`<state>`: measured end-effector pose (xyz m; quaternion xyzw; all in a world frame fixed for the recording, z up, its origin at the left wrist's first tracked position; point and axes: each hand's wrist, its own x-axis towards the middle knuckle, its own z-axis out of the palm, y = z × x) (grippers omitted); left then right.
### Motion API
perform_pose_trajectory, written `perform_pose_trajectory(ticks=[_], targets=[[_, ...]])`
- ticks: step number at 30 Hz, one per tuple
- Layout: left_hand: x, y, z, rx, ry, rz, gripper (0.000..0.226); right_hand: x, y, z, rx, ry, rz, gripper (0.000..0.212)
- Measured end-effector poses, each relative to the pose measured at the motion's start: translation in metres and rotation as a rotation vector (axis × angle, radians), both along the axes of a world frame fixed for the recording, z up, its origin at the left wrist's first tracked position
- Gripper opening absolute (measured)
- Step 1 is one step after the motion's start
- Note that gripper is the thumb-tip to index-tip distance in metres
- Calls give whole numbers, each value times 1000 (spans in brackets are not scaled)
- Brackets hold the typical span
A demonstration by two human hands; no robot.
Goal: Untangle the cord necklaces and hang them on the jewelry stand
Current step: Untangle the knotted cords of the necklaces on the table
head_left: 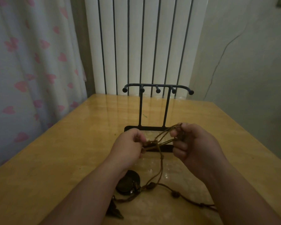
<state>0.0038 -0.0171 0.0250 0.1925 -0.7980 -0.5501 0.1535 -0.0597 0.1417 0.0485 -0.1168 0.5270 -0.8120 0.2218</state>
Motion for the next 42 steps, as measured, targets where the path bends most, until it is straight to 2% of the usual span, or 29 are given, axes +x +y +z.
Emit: perform_pose_trajectory(ticks=[6, 9, 12, 18, 20, 24, 28, 29, 31, 32, 33, 36, 39, 42], targets=[[0, 2, 1, -12, -39, 4, 29, -2, 1, -3, -155, -39, 28, 16], [0, 2, 1, 23, -26, 13, 29, -4, 1, -7, -369, -78, -36, 6], [-1, 3, 3, 75, -13, 32, 32, -7, 2, -8, -420, -62, -130, 15], [4, 1, 9, 88, 20, 5, 34, -10, 2, -9, -284, 11, -186, 21], [6, 1, 11, 70, 66, -52, 30, -10, 2, -10, -216, 84, -200, 21], [9, 4, 11, 46, 175, -141, 24, -5, 1, -9, 96, 310, -301, 12], [11, 2, 11, 19, 261, -154, 24, 5, -3, -5, 187, 420, -279, 7], [11, 2, 11, 15, 283, -154, 25, 5, -4, -6, 289, 502, -297, 9], [10, 2, 11, 11, 324, -155, 30, 2, -5, -10, 659, 730, -366, 15], [10, 1, 10, 3, 342, -151, 33, 1, -5, -11, 822, 798, -403, 20], [9, 1, 10, -7, 360, -142, 36, 1, -5, -11, 889, 816, -428, 24], [7, 1, 8, -5, 394, -108, 34, 3, -6, -9, 733, 747, -381, 15], [6, 1, 7, -2, 401, -81, 26, 12, -8, -7, 554, 683, -209, 12], [6, 0, 6, -22, 403, -68, 22, 20, -13, -5, 490, 634, -69, 11]])
